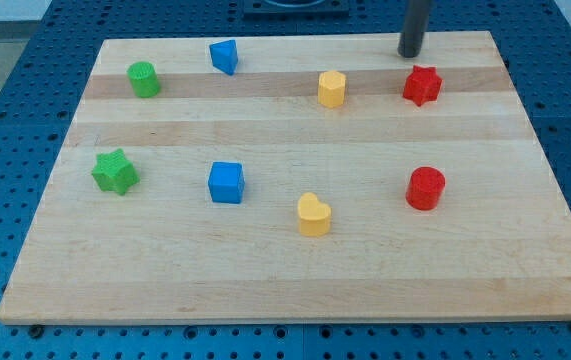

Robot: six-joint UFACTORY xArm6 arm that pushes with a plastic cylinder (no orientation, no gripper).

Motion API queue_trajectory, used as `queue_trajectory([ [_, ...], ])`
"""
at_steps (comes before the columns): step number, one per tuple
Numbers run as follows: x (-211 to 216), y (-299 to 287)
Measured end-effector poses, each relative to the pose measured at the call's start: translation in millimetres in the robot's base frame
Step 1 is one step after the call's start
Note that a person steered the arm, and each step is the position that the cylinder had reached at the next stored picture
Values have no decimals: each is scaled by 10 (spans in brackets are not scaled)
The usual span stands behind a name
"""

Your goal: Move the red star slightly down

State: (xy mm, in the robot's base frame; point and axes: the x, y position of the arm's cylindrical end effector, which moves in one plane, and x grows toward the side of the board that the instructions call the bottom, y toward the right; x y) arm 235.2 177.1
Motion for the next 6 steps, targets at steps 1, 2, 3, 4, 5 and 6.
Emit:
queue_trajectory([
  [1, 0, 34],
  [2, 134, 34],
  [3, 655, 34],
  [4, 993, 34],
  [5, 1162, 34],
  [6, 1505, 35],
])
